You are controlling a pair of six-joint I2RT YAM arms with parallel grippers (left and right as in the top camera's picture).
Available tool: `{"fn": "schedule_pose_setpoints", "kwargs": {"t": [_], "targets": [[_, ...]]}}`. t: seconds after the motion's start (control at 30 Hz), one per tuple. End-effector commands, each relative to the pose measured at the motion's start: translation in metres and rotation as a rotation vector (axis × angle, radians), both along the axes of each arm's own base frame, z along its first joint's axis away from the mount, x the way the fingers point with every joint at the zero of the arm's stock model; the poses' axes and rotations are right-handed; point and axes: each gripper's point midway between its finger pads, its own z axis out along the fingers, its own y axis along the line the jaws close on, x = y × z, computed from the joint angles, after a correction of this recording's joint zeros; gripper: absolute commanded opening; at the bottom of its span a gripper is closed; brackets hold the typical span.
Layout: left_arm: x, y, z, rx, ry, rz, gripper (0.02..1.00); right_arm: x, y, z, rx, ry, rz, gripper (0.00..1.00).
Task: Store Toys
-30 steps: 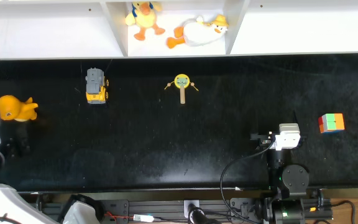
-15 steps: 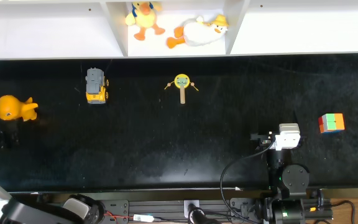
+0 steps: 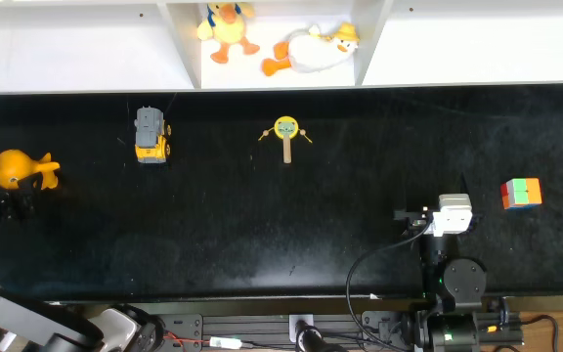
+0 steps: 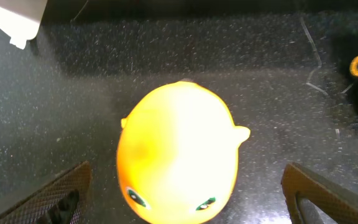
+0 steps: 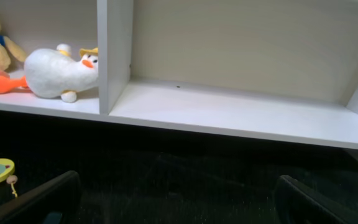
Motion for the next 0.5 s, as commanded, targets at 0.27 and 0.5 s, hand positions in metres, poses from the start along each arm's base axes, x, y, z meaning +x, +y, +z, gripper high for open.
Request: {"fn": "schedule_pose_setpoints", "kwargs": {"t": [0.27,0.5], "targets": [[0.0091,0.0139,-0.0075,-0.006,-0.007,0.019,0.542,0.0003,0.0017,-0.0039,0.001,0.002,0.007,0.996],[0.0128,0.0119,-0.0038,-0.029,-0.025,0.030,0.194,0.0003,0.0017,-0.0038,0.000,0.002,0.007,0.996]]}}
